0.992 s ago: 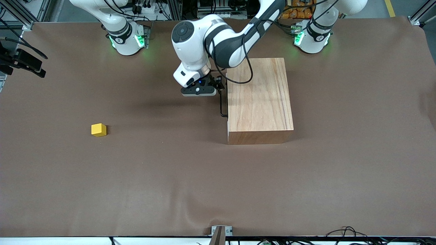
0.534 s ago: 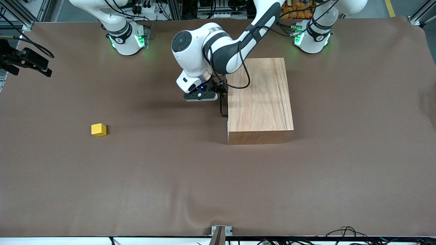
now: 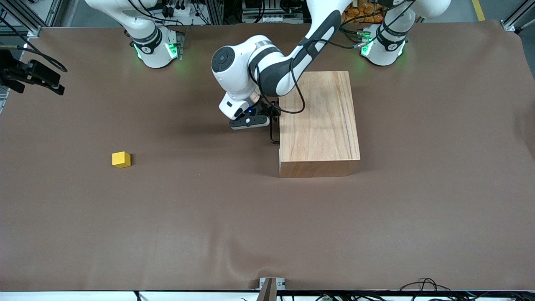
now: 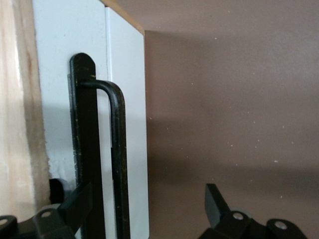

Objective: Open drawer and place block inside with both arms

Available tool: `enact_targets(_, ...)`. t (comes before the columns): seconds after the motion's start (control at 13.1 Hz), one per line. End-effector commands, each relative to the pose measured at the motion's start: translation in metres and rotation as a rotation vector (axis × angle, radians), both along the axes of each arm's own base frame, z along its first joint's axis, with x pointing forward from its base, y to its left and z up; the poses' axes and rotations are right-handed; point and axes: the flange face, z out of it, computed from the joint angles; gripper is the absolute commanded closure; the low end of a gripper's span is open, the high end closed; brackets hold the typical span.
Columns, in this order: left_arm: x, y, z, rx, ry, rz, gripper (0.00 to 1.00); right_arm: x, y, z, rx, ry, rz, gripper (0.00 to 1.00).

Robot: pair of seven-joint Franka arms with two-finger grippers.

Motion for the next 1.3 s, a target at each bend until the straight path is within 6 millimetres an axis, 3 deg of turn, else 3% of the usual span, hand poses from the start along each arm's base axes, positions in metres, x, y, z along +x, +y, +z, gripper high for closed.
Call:
enact_targets(0.0,0.002,-0.008,-0.006,-0.016,-0.045,0.053,0.0,-0.001,-0.001,0.001,0.018,0.0,-0.01,0.0)
enact_targets(0.76,0.003,-0.015,-0.016,-0.048,-0.057,0.032,0.0,0.003,-0.015,-0.004,0.026,0.011,-0.036,0.0)
enact_targets(0.92,0.004,-0.016,-0.021,-0.054,-0.059,0.03,0.0,0.011,-0.013,-0.013,0.032,0.017,-0.032,0.0)
enact_targets(1.22,0.006,-0.018,-0.02,-0.071,-0.069,0.033,0.0,0.015,-0.011,-0.012,0.041,-0.009,-0.027,0.0)
